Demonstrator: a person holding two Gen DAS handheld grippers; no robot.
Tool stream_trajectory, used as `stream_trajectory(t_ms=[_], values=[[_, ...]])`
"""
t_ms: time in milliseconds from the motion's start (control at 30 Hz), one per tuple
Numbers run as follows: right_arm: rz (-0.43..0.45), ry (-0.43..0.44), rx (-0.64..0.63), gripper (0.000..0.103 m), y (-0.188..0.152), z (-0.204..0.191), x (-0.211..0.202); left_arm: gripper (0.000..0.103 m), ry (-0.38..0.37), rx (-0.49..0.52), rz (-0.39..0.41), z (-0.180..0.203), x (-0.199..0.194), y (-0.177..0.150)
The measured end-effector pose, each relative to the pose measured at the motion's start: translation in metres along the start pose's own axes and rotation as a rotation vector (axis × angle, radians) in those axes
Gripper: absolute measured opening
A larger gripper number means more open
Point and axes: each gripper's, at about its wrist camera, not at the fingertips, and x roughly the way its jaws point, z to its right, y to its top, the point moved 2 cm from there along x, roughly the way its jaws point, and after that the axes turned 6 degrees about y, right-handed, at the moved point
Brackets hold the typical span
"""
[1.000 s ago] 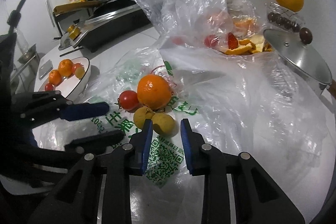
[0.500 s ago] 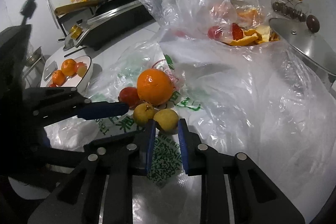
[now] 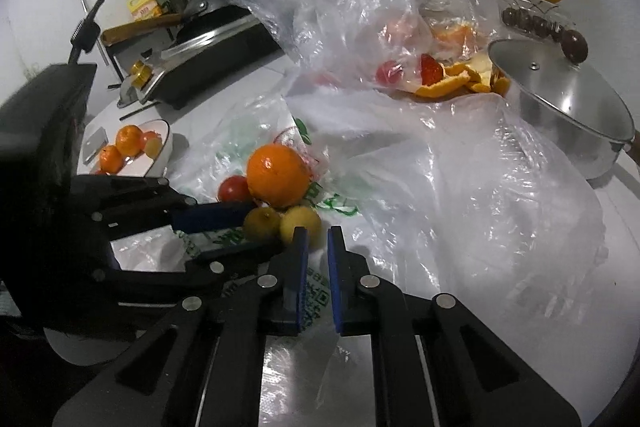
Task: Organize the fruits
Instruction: 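Grasp a small yellow fruit with the right tool while the left tool grasps another yellow fruit, then carry both yellow fruits in the two tools over the white plate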
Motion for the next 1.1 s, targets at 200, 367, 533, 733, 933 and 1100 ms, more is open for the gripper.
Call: stream_trajectory(t_ms=[200, 367, 533, 733, 933, 1100], values=[[-0.017, 0.007, 0.009, 0.028, 0.005, -0.003, 0.009, 0.026, -0.022, -0.005, 0.02, -0.001, -0.011, -0.006], [-0.048, 0.02, 0.029, 0.029, 0.004, -0.002, 0.02, 0.026, -0.023, -0.005, 0.03, -0.003, -0.021, -0.012], [-0.05, 0.011, 0.02, 0.029, 0.005, -0.005, 0.024, 0.026, -0.014, -0.023, 0.043, -0.011, -0.035, -0.02], [-0.039, -0.029, -0.003, 0.027, 0.004, -0.012, 0.022, 0.026, 0.0, -0.045, 0.071, -0.022, -0.056, -0.028], [-0.004, -0.057, -0.032, 0.027, 0.009, -0.03, 0.003, 0.026, 0.002, -0.064, 0.104, -0.031, -0.078, -0.038], [0.019, -0.063, -0.064, 0.027, 0.012, -0.056, -0.01, 0.026, 0.016, -0.09, 0.132, -0.048, -0.099, -0.052]])
